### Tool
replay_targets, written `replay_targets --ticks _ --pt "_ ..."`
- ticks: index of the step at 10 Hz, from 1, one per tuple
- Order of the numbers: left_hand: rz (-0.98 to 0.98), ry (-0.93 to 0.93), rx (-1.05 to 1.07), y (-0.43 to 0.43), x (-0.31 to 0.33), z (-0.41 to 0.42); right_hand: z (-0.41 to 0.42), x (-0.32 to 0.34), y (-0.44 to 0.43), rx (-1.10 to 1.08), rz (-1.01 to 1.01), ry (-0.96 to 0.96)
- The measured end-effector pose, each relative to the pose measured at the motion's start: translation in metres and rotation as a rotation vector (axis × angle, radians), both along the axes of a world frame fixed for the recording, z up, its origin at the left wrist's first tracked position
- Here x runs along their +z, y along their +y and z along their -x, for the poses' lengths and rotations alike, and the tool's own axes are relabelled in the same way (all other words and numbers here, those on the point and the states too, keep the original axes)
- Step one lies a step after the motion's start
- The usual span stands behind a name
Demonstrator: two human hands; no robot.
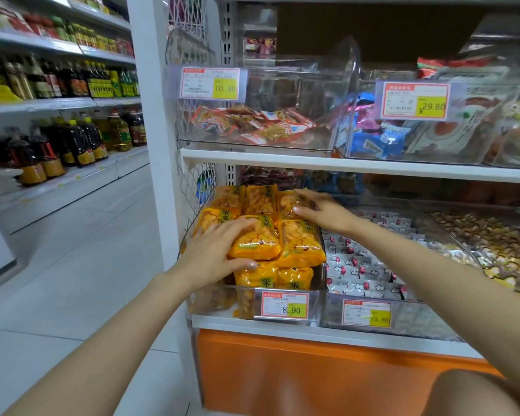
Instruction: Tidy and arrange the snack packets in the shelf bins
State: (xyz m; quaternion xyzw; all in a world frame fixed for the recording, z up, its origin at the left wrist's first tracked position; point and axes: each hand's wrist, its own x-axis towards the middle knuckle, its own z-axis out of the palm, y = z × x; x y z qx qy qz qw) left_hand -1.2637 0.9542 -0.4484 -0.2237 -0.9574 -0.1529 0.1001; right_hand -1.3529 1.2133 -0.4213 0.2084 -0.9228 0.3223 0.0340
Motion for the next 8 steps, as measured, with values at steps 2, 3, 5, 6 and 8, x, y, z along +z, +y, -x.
replay_targets --ticks 2,3,5,6,8 --pt "0.067 0.025 0.004 0.001 -0.003 0.008 -0.076 -0.001 0.010 0.151 -0.147 0.165" --pt "0.060 -0.029 -0.005 0.000 -0.001 0.011 -0.097 -0.015 0.011 0.146 -0.236 0.299" --pt "0.046 0.062 -0.022 -0.002 -0.005 0.001 -0.103 -0.031 0.011 0.114 -0.312 0.428" --pt "-0.076 0.103 -0.043 -0.001 -0.001 -0.006 -0.109 -0.027 0.016 0.090 -0.258 0.447" --pt "-0.242 0.210 -0.115 0.004 0.012 -0.027 -0.134 -0.012 0.035 -0.020 -0.019 0.424"
